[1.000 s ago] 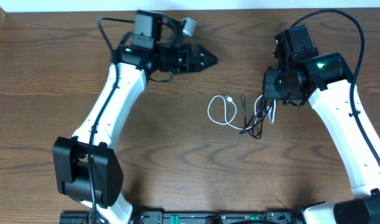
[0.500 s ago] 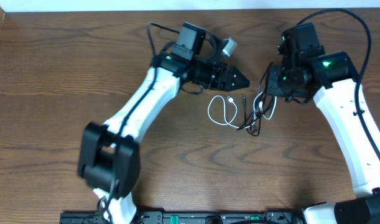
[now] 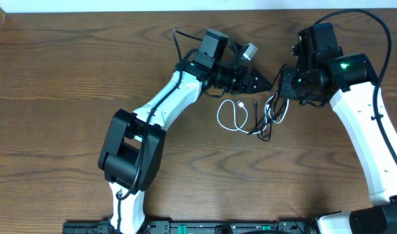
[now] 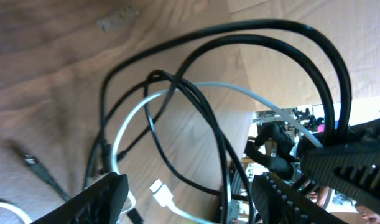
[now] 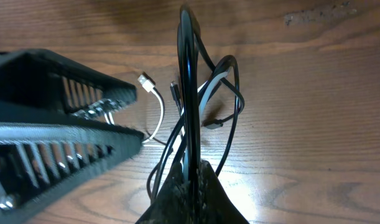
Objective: Untangle cables
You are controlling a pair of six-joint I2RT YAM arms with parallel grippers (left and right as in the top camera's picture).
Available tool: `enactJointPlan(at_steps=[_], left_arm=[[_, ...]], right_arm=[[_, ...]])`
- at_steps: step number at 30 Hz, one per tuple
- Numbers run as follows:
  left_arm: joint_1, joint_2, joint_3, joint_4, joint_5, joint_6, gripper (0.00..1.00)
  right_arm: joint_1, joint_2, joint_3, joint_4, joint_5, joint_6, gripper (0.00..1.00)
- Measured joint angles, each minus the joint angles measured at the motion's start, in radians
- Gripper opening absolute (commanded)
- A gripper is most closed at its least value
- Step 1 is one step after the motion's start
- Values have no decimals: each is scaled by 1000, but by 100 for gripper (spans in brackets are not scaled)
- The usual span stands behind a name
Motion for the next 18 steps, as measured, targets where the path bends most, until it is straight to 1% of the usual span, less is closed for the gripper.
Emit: enactJointPlan(at_steps=[4,6,8,9,10,11,12,15,18], left_arm=[[-32,3,0,8,-13,-34,67],[-53,17,0,27,-22,-58,62],[-73,41,0,52,-27,-82,55],[-80,53,0,64,-29,-92,50],[-86,66,0,75,-31,-100,42],[-89,78,0,84,-34,-105,29],[-92,90,0,91,-38,-106,9],[-92,106,-1,85,-84,-101,7],[-86,105,0,19,-197,-80,7]], right_arm=[[0,0,0,0,0,0,1],[0,0,0,0,0,0,1],[0,0,0,0,0,0,1],[0,0,0,0,0,0,1],[0,0,0,0,0,0,1],[0,0,0,0,0,0,1],[0,0,0,0,0,0,1],[0,0,0,0,0,0,1],[-12,0,0,-1,-4,0,1]])
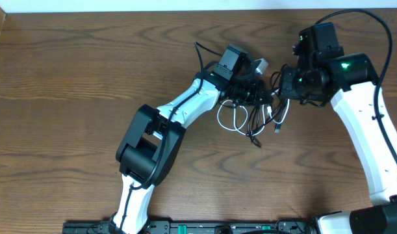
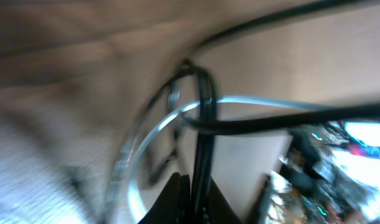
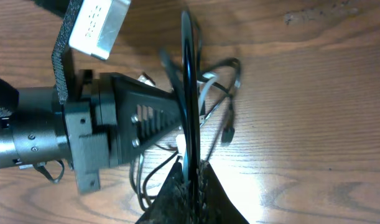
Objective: Untangle cables
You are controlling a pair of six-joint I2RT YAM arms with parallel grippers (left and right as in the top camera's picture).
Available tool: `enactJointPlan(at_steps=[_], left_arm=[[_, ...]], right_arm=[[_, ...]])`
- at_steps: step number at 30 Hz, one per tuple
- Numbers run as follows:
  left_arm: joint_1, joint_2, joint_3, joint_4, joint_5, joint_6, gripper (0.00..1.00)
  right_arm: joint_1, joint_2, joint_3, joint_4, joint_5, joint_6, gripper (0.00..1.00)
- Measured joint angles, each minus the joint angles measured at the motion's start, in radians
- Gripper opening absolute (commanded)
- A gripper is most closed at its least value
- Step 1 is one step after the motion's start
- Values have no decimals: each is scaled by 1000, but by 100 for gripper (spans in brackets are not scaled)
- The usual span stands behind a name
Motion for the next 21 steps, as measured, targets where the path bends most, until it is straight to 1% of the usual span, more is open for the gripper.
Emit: enactJointPlan(at_steps=[5,9,13,16,21], left_arm=[[61,-7,-2,-150,-231,46,7],[162,-90,-8,-245,-340,100,7],[249,-262,-9,-306,-393,132,7],[283,-395,-8,-341,-410,152,7],[321,-529,-8,-356,-413,173,7]], right_arm=[[-66,0,-1,-10,-6,0,1],[-146,2,-8,6,-6,0,1],[-212,27,-19,16,-6,-2,1],[-233,64,-29,23,-7,-8,1],[-246,111,-36,45,-40,-40,2]])
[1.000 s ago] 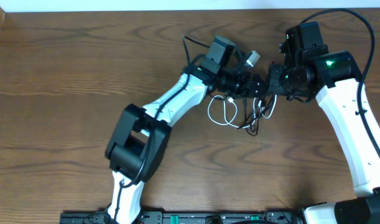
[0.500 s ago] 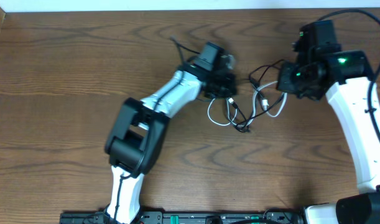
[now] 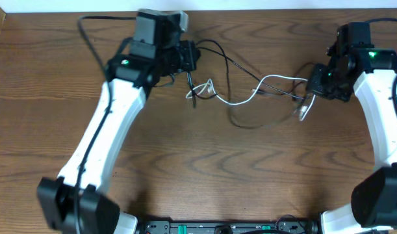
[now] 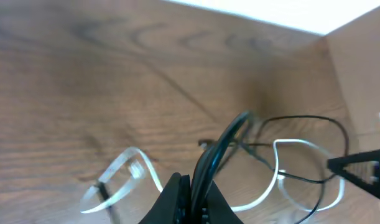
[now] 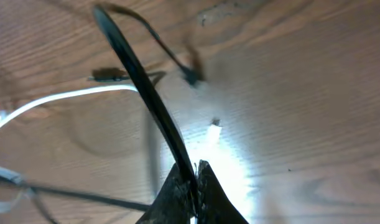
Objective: Untangle cables
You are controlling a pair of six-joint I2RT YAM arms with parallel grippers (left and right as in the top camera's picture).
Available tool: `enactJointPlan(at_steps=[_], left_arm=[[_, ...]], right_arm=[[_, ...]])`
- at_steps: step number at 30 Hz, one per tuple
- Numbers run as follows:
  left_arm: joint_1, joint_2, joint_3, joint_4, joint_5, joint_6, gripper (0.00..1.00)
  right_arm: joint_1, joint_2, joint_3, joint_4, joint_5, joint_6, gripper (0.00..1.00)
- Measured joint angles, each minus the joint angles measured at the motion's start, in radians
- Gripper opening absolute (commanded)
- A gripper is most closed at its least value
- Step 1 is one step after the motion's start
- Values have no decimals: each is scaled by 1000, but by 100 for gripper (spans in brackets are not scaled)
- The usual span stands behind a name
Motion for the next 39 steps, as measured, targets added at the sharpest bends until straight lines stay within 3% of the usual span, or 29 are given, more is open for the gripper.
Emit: enactJointPlan(at_steps=[1,4,7,10,16,28,39], left_arm=[[10,-16,0,-2,0,3,7],[39,-46,0,-3,-1,11,7],[68,-69,0,0,-3,12,7],[88,-90,0,24,14,14,7],[89,-124,0,94,104,10,7],[89,-136,0,298,253,-94,7],[89,-166,0,497,306,-249,7]], right_arm=[[-2,5,-1,6,-12,-8,6],[-4,8,-2,13,-31,-29,43],[-17,8,-2,32,-36,-48,61],[-38,8,-3,42,-42,-64,72],[-66,8,-3,53,-97,-108,79],[-46,8,-4,106,-497,-336,83],[-15,8,-4,113,-559,-410,87]])
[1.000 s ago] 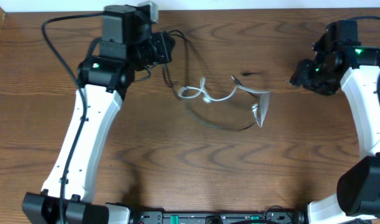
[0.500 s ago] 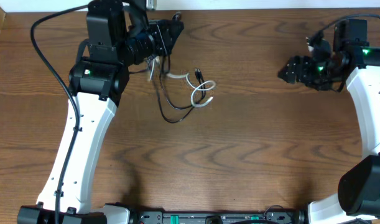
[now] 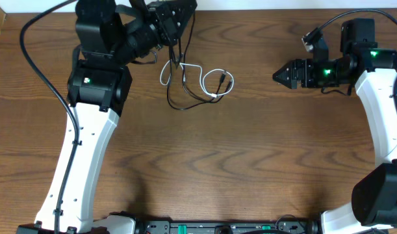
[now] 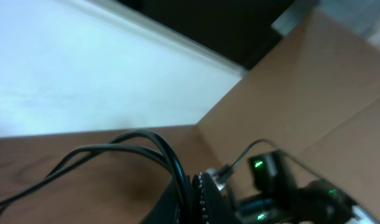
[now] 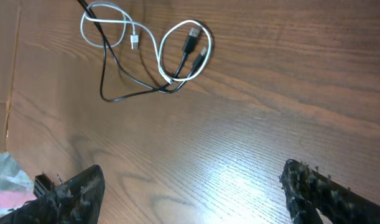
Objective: Untangle cables
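The black cable [image 3: 180, 97] hangs from my left gripper [image 3: 184, 9], which is raised at the back left and shut on it [image 4: 193, 190]. The cable's lower part lies on the table as a loose loop [image 5: 118, 87]. The white cable [image 3: 201, 77] lies in two loops on the wood [image 5: 153, 38], still crossing the black one, with the plugs [image 5: 193, 42] inside the right loop. My right gripper [image 3: 277, 75] is to the right of the cables, open and empty [image 5: 191, 173].
Brown wooden table [image 3: 250, 162]. A cardboard wall [image 4: 314, 87] stands behind the table, and a cardboard edge shows at the far left. The right arm's own black lead [image 3: 344, 16] arches over its wrist.
My right gripper has let go of the black cable and stands open. The cables, then stretched between both arms, now lie gathered under my left gripper, which is higher and still holds the black cable.
At first my right gripper held the bunched cables at mid-table with the left one open beside them. Then the left was shut on the black cable. Then both arms were far apart with the cables stretched between them. Now only the left holds.
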You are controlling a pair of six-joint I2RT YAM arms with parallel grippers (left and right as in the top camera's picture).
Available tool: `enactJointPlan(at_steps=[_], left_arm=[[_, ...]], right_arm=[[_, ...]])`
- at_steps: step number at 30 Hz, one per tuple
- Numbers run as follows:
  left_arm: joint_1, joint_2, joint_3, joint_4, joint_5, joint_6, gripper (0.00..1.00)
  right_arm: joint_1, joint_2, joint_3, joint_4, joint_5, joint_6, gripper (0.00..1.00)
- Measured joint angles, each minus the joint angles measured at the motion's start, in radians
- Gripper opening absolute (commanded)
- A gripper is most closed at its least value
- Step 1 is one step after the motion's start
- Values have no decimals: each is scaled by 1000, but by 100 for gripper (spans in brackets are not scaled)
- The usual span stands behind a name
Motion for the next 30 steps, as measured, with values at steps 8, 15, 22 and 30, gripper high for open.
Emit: enactJointPlan(at_steps=[8,15,22,30], left_arm=[[0,0,0,345,16,-251,7],[0,-4,2,454,27,-444,8],[66,-6,9,560,47,-626,7],[101,-6,19,597,90,-785,7]], right_arm=[[23,0,0,13,-3,-12,86],[36,0,0,14,-7,-18,79],[40,0,0,66,-83,-71,80],[188,9,0,247,-121,-121,84]])
